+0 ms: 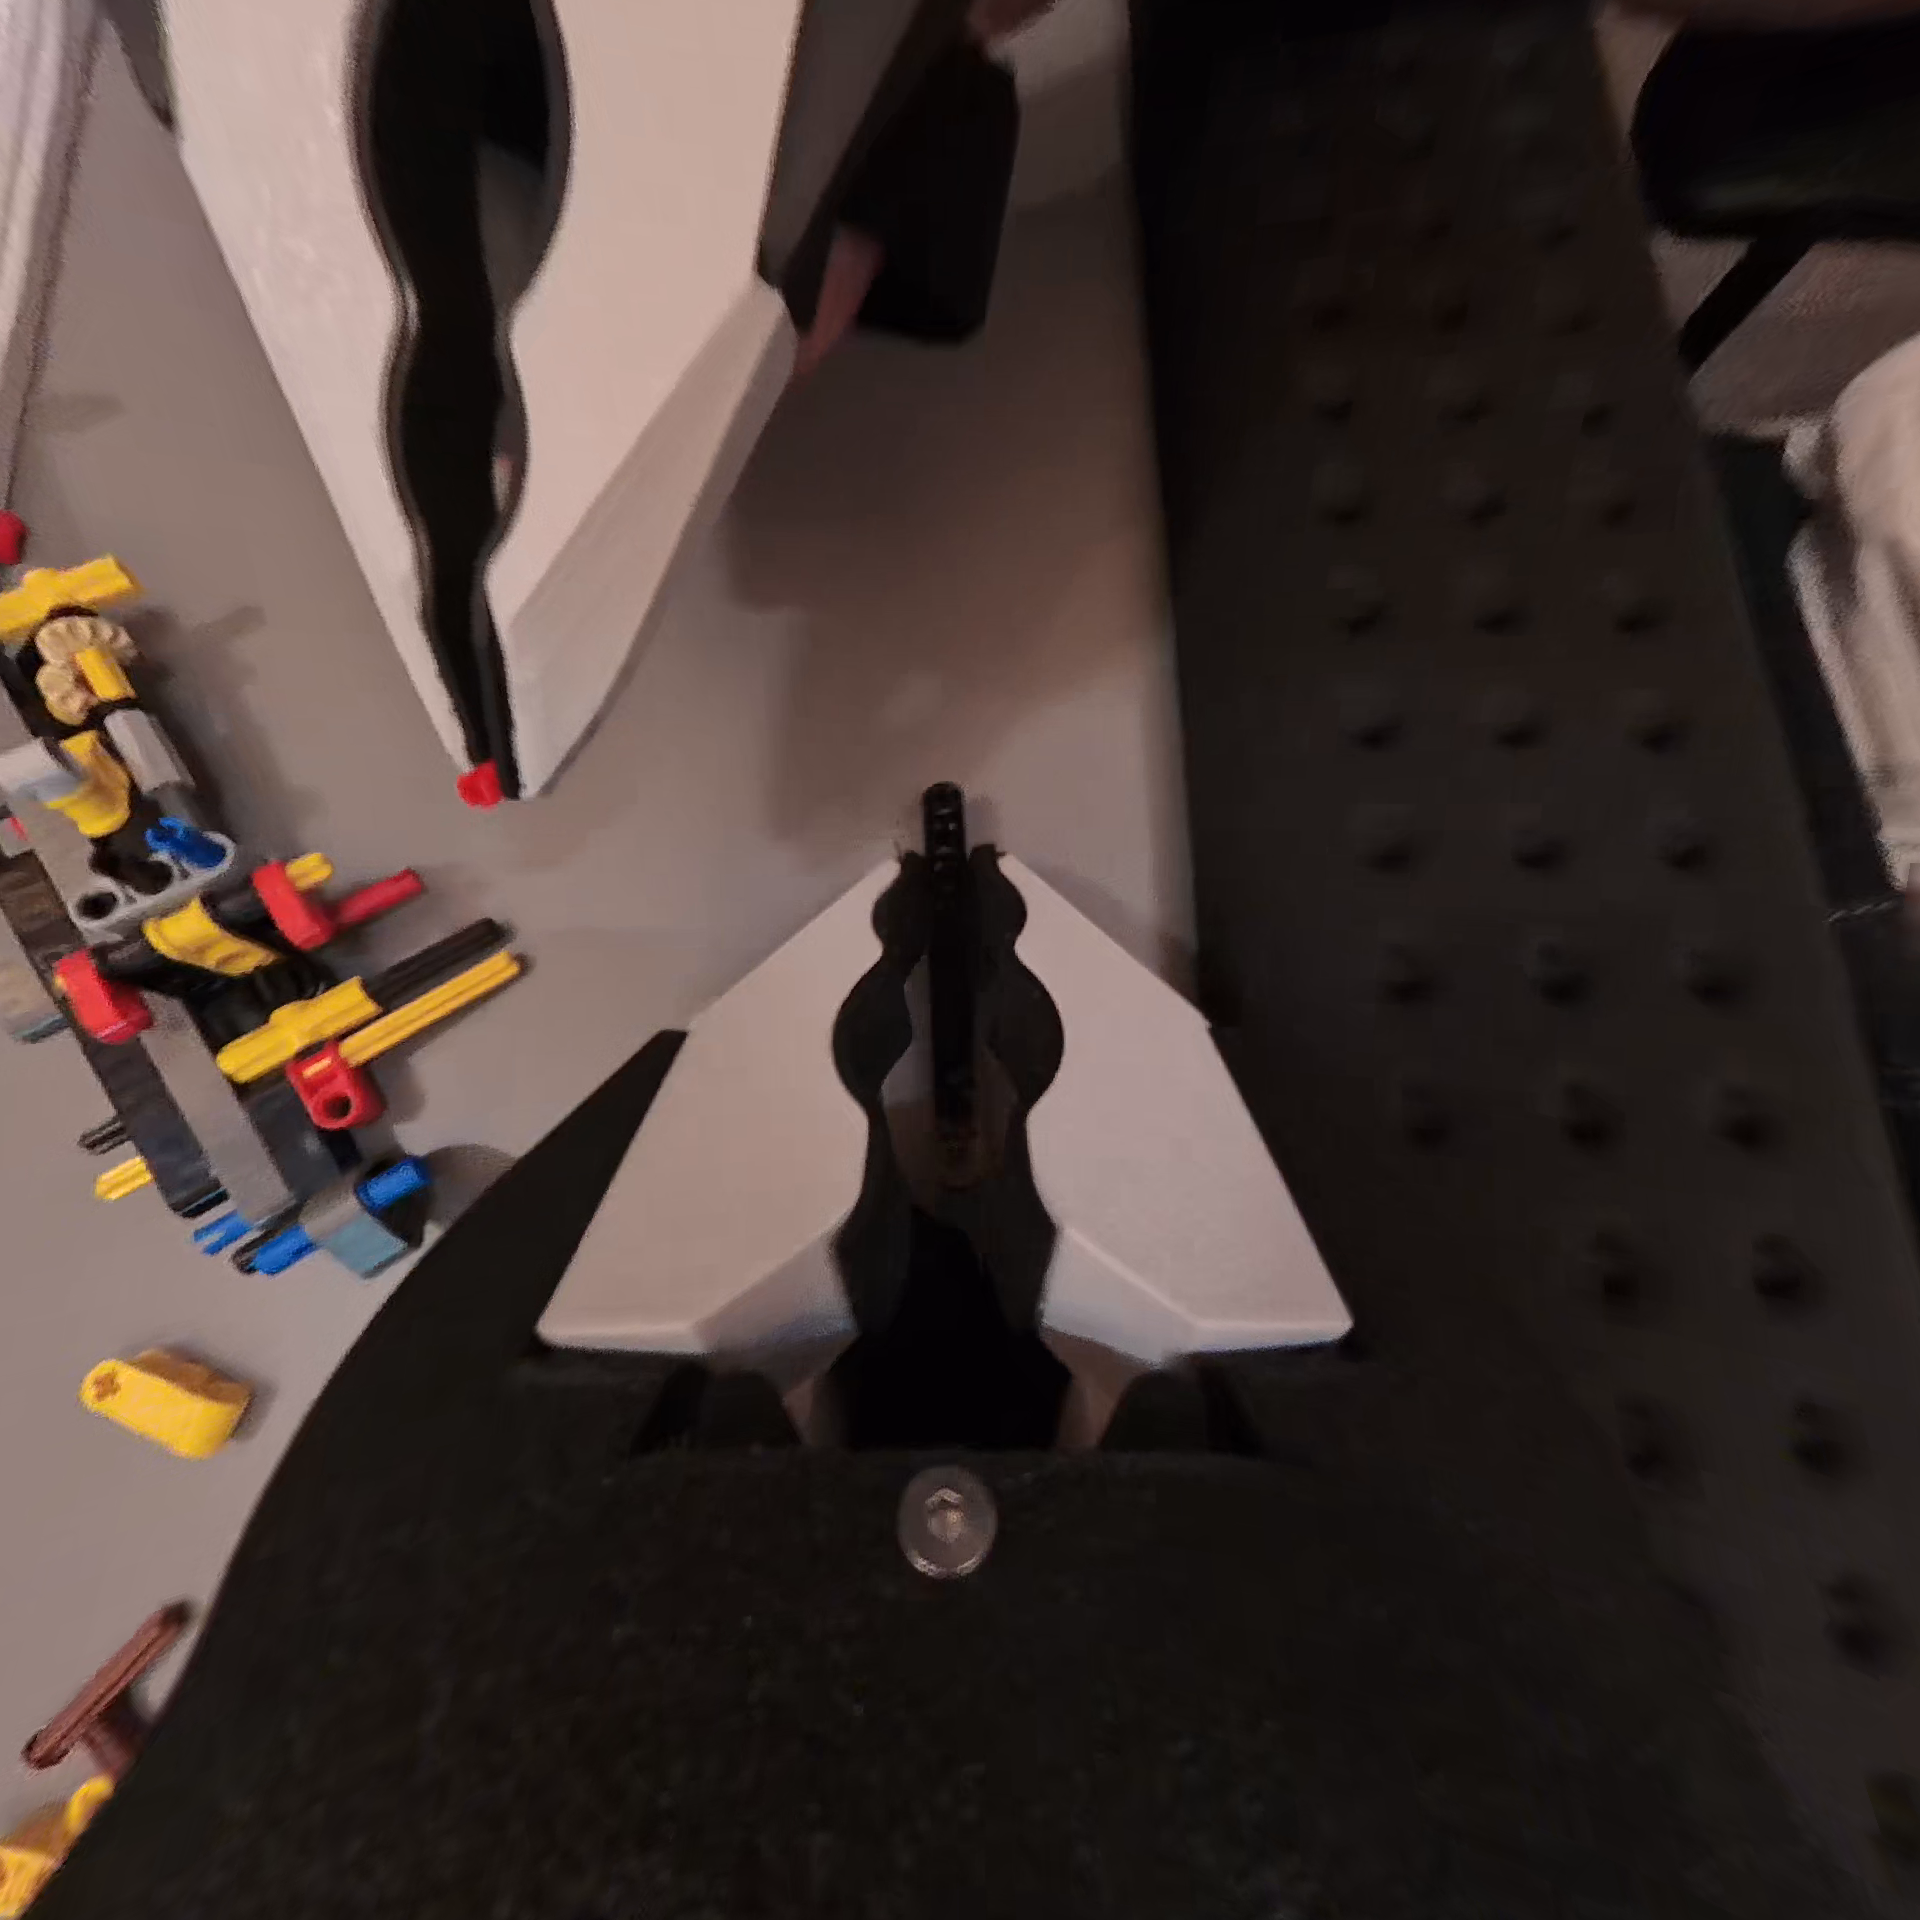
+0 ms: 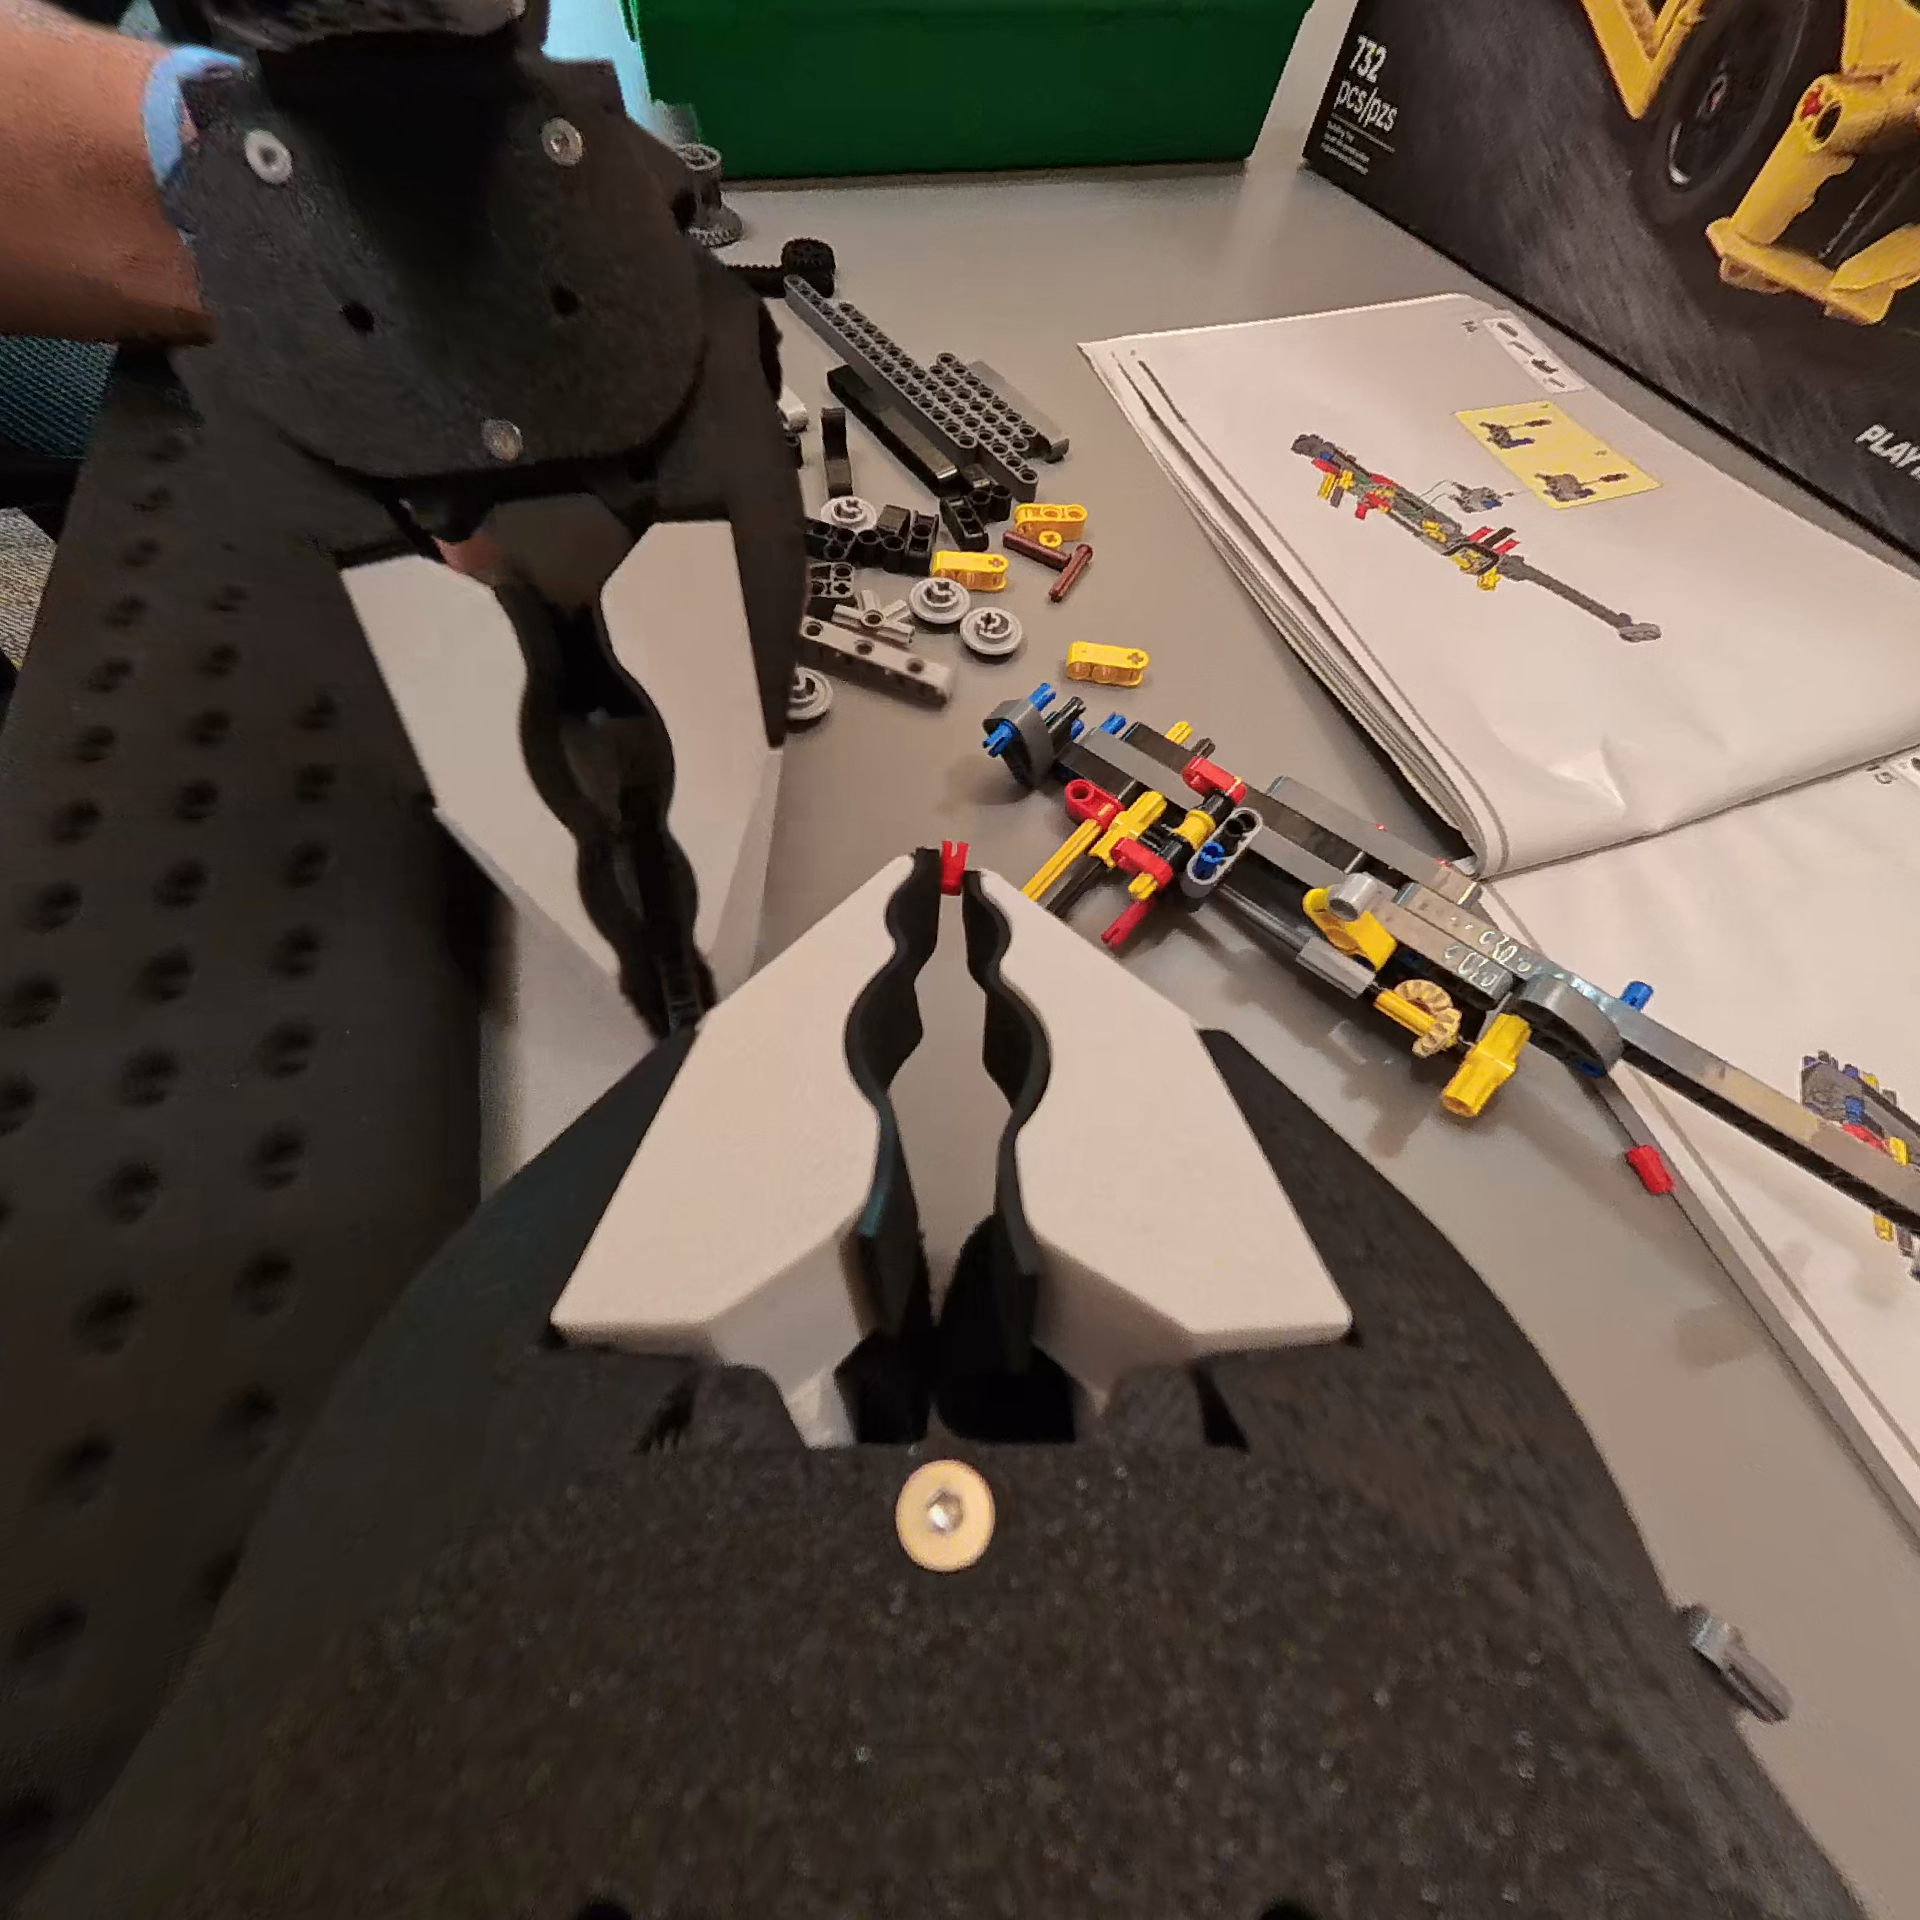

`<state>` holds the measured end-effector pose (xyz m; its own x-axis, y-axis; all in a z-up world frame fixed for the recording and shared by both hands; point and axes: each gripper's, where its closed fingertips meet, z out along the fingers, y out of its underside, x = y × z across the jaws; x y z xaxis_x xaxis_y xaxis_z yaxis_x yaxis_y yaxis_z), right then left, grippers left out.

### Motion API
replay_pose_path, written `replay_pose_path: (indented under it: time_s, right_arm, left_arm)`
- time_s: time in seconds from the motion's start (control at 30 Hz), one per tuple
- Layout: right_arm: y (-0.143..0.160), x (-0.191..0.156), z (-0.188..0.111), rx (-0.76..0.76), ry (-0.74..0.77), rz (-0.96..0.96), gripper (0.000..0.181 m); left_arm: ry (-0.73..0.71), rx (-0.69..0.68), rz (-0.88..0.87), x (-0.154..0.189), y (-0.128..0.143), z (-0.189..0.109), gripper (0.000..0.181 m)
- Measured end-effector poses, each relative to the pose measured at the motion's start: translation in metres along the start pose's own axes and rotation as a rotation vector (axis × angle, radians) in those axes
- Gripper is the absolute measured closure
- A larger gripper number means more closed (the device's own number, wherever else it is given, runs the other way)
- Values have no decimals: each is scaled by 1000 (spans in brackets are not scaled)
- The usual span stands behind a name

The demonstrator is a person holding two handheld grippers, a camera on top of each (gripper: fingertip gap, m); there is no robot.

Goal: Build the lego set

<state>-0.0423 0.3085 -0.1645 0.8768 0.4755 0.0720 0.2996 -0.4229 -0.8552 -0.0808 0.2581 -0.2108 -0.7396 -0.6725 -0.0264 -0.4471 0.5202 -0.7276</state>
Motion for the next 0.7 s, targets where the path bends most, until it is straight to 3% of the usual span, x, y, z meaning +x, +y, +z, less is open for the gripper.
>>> replay_pose_path:
  time_s: [0.3,0.43,0.6,0.7]
  right_arm:
    - [5,-1,3,-22,-6,-1,178]
    - [6,-2,4,-29,-9,-1,178]
    - [9,-3,6,-42,-13,-4,178]
    - [10,-6,4,-47,-33,-4,178]
  left_arm:
    - [23,54,5,6,-2,-19,163]
    - [20,10,22,2,17,-32,164]
    - [85,11,-33,3,21,-24,162]
    - [48,5,-12,-3,16,-16,175]
